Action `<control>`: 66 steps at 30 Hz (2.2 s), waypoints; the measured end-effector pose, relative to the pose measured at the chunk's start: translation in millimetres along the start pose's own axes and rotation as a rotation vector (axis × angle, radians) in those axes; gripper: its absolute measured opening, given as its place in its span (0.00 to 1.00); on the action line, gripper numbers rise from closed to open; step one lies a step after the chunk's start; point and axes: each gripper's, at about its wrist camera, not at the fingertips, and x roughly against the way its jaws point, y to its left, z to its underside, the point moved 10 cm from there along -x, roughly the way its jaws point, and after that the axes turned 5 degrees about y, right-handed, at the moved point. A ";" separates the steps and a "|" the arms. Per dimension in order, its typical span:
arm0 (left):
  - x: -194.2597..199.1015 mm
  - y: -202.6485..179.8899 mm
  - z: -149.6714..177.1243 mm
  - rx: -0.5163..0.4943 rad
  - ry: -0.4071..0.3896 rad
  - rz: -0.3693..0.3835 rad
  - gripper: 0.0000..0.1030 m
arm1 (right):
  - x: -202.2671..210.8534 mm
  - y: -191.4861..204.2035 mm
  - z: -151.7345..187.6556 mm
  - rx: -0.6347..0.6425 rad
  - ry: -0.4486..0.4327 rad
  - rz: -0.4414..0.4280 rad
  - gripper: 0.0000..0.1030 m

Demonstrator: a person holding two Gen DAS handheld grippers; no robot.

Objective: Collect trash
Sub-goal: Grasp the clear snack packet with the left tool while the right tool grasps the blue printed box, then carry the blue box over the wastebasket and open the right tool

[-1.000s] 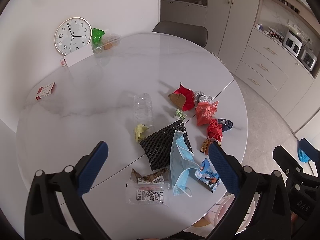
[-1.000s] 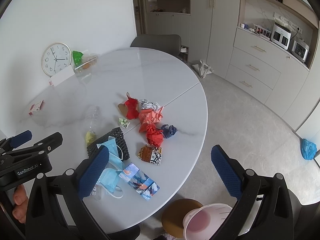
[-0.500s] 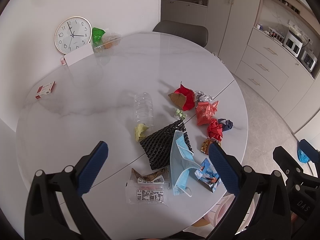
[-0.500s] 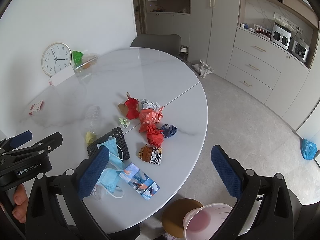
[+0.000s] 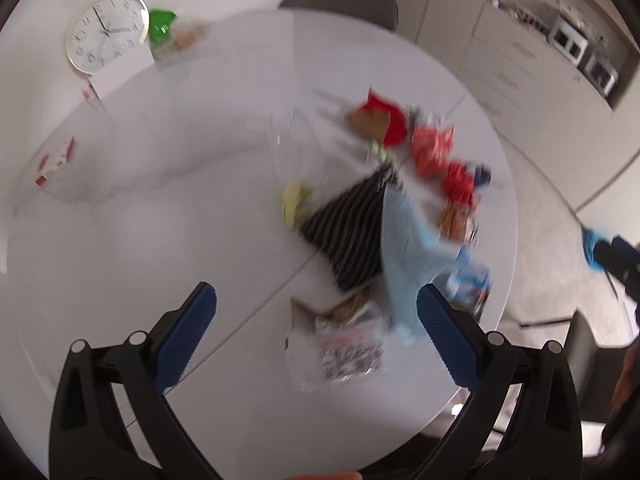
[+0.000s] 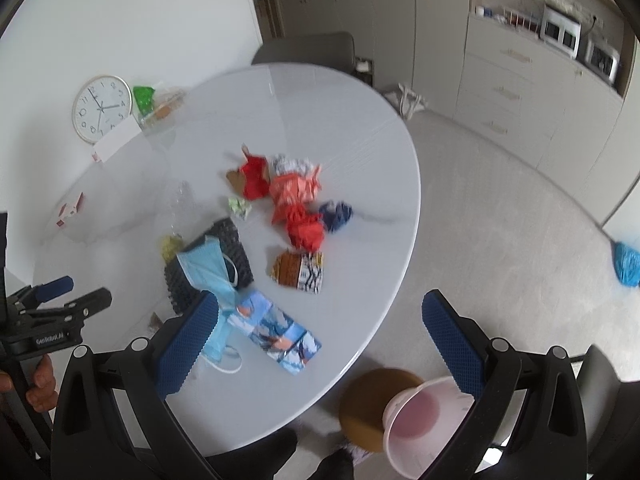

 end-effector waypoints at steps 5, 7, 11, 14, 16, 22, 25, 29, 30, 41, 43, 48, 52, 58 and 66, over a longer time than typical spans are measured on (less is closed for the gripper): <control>-30.9 0.1 22.1 -0.063 0.076 0.036 0.94 | -20.5 4.7 20.0 -0.005 0.057 -0.026 0.98; -43.5 -2.7 29.0 -0.084 0.110 0.060 0.94 | -27.9 6.6 26.1 0.007 0.073 -0.028 0.98; -67.0 -14.1 40.7 -0.152 0.164 0.116 0.94 | -41.0 8.6 36.8 0.061 0.112 -0.021 0.98; -74.8 -18.3 46.2 -0.229 0.166 0.121 0.94 | -47.1 7.4 44.8 0.106 0.147 -0.008 0.98; -74.7 -22.1 46.0 -0.315 0.145 0.123 0.94 | -50.9 5.6 48.7 0.122 0.164 -0.005 0.98; -76.1 -43.0 47.3 -0.702 0.112 0.129 0.94 | -60.7 9.0 57.6 0.166 0.220 -0.034 0.98; -84.6 -55.0 51.7 -0.877 0.116 0.129 0.94 | -64.0 18.6 57.7 0.210 0.228 -0.068 0.98; -97.9 -65.2 61.6 -1.017 0.131 0.135 0.90 | -75.6 33.3 55.9 0.274 0.257 -0.135 0.98; -102.6 -65.9 64.3 -1.046 0.144 0.129 0.83 | -79.2 37.3 56.1 0.304 0.267 -0.147 0.98; -92.9 -51.6 72.6 -1.016 0.206 0.193 0.54 | -128.2 62.9 61.6 0.659 0.388 -0.167 0.88; -84.8 -45.0 75.5 -0.974 0.205 0.199 0.53 | -137.7 64.8 61.4 0.691 0.407 -0.160 0.84; -58.7 -33.8 73.6 -0.852 0.196 0.220 0.53 | -146.7 68.5 63.0 0.703 0.455 -0.223 0.51; -38.3 -30.2 70.9 -0.761 0.169 0.207 0.53 | -137.6 67.3 60.2 0.695 0.445 -0.255 0.49; -18.6 -52.3 74.6 -0.679 0.133 0.213 0.53 | -106.2 45.3 40.0 0.560 0.373 -0.277 0.49; 26.9 -129.2 78.0 -0.730 0.058 0.294 0.53 | -37.7 -88.7 79.1 0.108 0.314 -0.141 0.49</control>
